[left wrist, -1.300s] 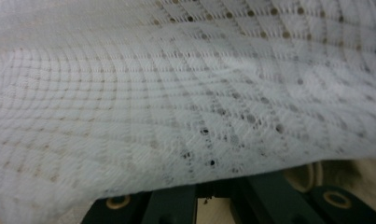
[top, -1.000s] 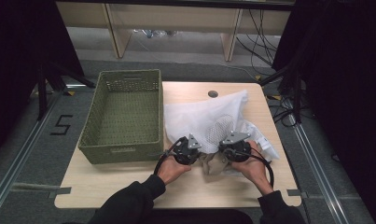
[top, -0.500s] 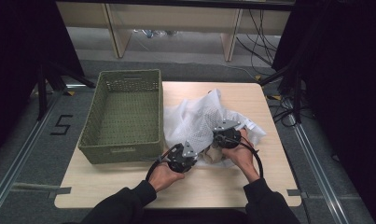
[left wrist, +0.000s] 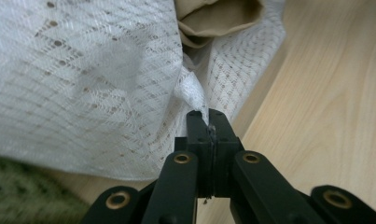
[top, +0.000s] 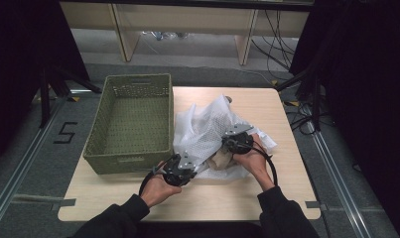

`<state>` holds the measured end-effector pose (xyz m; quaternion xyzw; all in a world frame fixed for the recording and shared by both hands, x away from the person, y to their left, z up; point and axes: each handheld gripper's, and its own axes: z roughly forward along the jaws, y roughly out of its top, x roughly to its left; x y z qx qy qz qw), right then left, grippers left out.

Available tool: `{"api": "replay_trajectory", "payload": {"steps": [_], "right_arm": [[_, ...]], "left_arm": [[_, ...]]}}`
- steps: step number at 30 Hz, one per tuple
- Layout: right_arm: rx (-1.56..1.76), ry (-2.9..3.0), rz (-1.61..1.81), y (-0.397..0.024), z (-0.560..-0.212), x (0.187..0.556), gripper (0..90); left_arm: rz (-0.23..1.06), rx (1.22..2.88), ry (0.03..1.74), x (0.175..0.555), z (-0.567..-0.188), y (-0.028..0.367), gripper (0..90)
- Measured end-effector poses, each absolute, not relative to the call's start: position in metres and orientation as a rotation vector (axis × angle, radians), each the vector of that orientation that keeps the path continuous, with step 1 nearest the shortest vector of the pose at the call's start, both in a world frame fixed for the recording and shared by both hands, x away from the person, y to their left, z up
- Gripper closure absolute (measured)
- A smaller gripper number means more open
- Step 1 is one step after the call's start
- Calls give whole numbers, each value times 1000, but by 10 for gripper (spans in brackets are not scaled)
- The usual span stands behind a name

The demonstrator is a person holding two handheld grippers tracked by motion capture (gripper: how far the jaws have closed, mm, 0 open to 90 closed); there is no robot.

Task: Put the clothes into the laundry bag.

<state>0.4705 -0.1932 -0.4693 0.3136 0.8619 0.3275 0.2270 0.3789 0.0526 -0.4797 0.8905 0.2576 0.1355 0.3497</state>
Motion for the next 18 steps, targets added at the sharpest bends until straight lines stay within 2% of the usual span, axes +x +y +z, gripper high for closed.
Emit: {"api": "replay_trajectory", "payload": {"steps": [2, 6, 7, 8, 12, 14, 18], "right_arm": [[820, 2393, 898, -193, -468, 468, 895], [817, 2402, 908, -197, -463, 461, 895], [793, 2410, 909, -198, -461, 459, 895], [804, 2407, 912, -199, -458, 455, 895], [785, 2415, 919, -199, -454, 449, 895], [753, 2430, 921, -199, -452, 446, 895], [751, 2442, 920, -200, -450, 443, 895]], "left_arm": [[345, 2289, 684, 380, -480, 57, 888], [352, 2268, 753, 376, -480, 62, 831], [375, 2275, 737, 373, -478, 61, 798], [410, 2261, 723, 366, -471, 56, 708], [411, 2244, 672, 356, -462, 43, 660], [362, 2290, 677, 356, -473, 27, 578], [380, 2321, 703, 367, -488, 17, 442]]}}
